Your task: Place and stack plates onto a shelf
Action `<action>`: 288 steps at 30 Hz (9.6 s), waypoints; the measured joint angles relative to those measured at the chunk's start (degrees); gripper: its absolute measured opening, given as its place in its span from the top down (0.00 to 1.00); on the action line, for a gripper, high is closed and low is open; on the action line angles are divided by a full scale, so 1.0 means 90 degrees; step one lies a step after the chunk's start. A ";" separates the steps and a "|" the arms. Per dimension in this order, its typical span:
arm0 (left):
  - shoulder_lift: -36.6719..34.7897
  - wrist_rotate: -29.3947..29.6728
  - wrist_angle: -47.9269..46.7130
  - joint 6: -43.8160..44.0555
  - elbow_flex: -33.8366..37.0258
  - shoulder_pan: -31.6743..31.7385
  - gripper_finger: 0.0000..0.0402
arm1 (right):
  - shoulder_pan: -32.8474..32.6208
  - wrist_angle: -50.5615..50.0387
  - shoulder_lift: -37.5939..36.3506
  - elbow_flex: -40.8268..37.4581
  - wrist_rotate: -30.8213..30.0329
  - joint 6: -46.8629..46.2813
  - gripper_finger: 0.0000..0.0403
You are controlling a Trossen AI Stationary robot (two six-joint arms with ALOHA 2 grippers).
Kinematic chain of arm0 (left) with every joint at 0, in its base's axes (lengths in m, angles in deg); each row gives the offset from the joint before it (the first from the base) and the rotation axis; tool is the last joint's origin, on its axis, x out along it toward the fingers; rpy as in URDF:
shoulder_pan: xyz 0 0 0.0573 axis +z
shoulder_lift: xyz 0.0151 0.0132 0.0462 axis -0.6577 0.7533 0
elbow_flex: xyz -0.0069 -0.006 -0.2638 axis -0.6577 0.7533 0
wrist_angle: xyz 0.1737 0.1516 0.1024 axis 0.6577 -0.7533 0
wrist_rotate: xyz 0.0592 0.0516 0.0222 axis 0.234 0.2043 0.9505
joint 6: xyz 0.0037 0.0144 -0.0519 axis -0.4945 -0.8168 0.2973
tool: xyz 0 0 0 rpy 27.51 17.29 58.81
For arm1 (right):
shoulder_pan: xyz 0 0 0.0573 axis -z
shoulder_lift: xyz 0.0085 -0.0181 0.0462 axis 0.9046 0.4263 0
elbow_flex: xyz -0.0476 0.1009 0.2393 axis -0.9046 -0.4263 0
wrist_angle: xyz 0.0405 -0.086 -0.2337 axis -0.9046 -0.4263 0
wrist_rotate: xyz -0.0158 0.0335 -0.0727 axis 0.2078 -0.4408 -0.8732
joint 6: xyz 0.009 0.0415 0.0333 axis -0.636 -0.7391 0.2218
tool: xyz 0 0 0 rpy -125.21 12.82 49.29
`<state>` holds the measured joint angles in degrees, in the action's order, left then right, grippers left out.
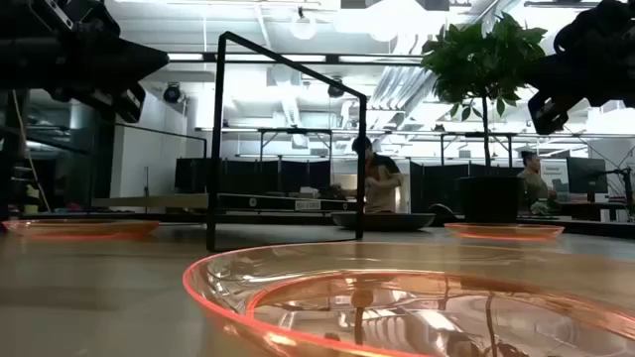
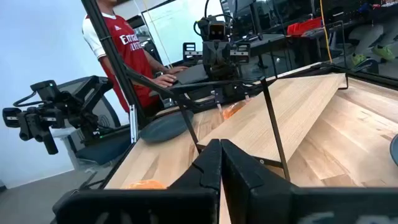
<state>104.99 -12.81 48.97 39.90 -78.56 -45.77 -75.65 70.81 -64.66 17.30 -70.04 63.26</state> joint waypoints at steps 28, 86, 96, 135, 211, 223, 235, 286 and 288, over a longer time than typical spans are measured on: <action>-0.0002 0.0000 0.0000 0.0000 0.0000 -0.0002 1.00 | 0.0000 0.0002 0.0000 0.0001 0.0000 -0.0001 1.00; -0.0002 0.0000 0.0000 0.0000 0.0000 -0.0002 1.00 | 0.0000 0.0001 0.0000 0.0000 0.0000 -0.0002 1.00; -0.0002 0.0000 0.0000 0.0000 0.0001 -0.0001 1.00 | 0.0000 0.0001 0.0000 0.0002 0.0000 0.0000 1.00; -0.0001 0.0001 0.0001 0.0000 0.0000 0.0000 1.00 | 0.0054 -0.3664 0.4550 0.3324 -0.2944 -0.6752 0.64; -0.0001 0.0002 -0.0039 0.0000 0.0000 -0.0001 1.00 | 0.2527 -0.2072 0.3673 0.2247 -0.1110 -0.6617 1.00; 0.0000 0.0001 -0.0041 0.0000 0.0000 -0.0001 1.00 | 0.3050 0.0243 0.6248 0.3153 -0.0752 -0.5778 1.00; -0.0002 0.0002 -0.0039 0.0000 0.0000 -0.0002 1.00 | 0.3829 -0.0013 0.9638 0.6645 0.1385 -0.3061 1.00; -0.0001 0.0001 -0.0039 0.0000 0.0000 -0.0002 1.00 | 0.3161 -0.3342 1.2774 0.9836 0.3746 0.0874 0.95; 0.0000 0.0000 -0.0039 0.0000 0.0000 0.0000 1.00 | 0.3161 -0.3342 1.2774 0.9836 0.3679 0.0879 0.91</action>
<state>104.98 -12.80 48.62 39.90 -78.56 -45.77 -47.20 40.74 50.31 105.82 -36.93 71.17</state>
